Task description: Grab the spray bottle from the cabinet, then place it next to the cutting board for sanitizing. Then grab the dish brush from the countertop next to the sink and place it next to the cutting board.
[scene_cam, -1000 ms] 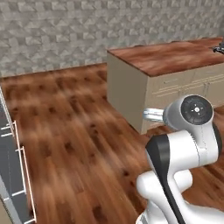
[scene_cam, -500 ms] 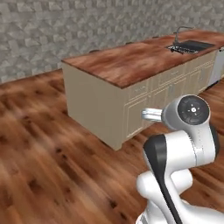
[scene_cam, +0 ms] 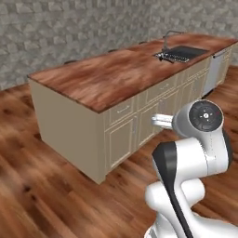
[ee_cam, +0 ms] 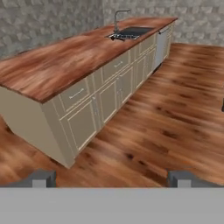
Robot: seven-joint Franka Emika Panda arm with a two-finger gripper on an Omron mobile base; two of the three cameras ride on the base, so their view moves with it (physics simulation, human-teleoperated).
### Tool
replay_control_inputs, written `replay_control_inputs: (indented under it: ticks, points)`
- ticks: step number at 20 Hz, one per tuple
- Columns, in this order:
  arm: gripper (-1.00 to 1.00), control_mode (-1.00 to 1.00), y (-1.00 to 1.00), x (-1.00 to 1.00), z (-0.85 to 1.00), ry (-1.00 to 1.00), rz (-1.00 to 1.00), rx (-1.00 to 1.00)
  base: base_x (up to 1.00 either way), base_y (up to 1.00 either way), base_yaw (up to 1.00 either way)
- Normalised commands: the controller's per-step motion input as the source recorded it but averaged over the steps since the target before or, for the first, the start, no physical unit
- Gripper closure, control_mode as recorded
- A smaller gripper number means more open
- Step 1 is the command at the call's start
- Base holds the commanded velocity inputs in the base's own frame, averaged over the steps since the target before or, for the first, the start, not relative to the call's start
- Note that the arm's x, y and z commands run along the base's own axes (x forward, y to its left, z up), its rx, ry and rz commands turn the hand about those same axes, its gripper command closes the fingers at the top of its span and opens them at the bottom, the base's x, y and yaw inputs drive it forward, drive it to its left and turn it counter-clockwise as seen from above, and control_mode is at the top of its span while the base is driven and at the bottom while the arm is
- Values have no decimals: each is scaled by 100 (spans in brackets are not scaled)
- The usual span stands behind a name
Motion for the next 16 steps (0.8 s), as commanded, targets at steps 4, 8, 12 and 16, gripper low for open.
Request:
replay_control_inputs:
  ticks: [4,8,12,16]
  points:
    - [-100,100,0,0,0,0,0,0,100,-83,35]
    - [-100,100,0,0,0,0,0,0,100,-83,51]
    - [-100,100,0,0,0,0,0,0,100,-80,55]
    - [-100,100,0,0,0,0,0,0,100,-92,51]
